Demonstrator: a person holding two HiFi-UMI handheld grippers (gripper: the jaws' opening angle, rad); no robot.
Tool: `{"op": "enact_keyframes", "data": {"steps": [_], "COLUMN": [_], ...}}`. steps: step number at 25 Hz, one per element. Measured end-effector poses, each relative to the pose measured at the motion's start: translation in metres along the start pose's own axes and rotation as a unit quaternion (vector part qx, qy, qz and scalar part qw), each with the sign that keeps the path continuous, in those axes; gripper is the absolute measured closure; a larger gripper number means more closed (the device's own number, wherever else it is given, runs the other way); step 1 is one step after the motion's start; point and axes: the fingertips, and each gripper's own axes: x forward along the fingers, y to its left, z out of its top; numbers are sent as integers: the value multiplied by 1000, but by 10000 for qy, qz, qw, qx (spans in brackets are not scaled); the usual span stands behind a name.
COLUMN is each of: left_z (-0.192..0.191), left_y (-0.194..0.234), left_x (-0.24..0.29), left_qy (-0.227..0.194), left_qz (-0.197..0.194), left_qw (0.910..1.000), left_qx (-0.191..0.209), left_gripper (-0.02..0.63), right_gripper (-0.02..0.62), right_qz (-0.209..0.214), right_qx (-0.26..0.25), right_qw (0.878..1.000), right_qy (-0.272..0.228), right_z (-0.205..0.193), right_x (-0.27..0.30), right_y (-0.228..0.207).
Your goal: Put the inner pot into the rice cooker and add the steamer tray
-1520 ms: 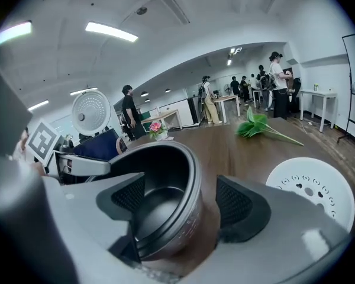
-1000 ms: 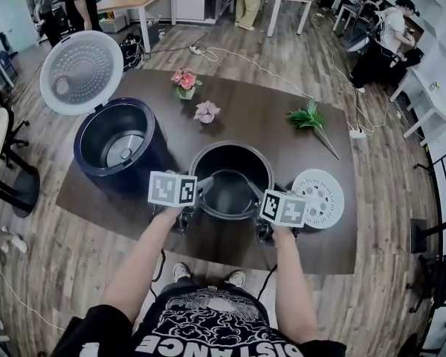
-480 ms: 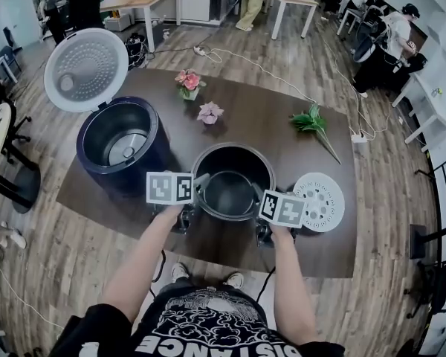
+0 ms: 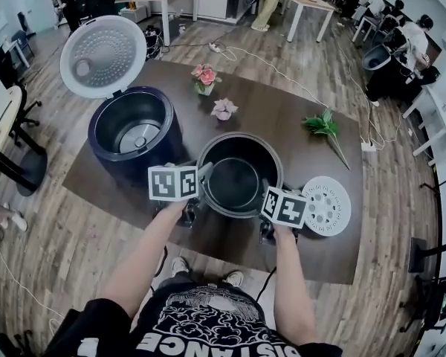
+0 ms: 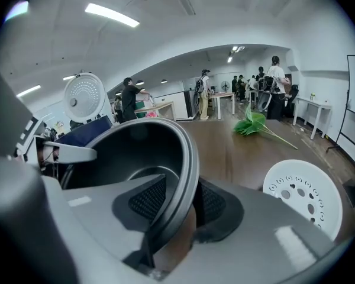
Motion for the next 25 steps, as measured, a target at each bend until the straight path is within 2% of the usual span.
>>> {"op": "enact_keyframes", "data": {"steps": [4,11,18,25], "left_z": [15,44,89,123], "left_y": [1,2,-4,-13], "left_x": [-15,-44,-75,-105], "left_qy": [-267,-676,-1229,-1637], "left_qz": [68,107,-17,-147], "left_qw": [9995,9975,9924,9863], "left_qx": [150,166,63,130], "left_gripper": [465,465,463,463], "right_gripper": [479,481,480,479], "right_qz": [99,368,613,777], "right_qx": [-30,-248,-397,-653], "right_qw": [9998,9975,9916,9827], "right_qy": [-171,-547,-1069,-1550], "right_z": [13,54,106,152], "right_x": [-2,-15,-35,-61], "right_y": [11,39,63,88]}}
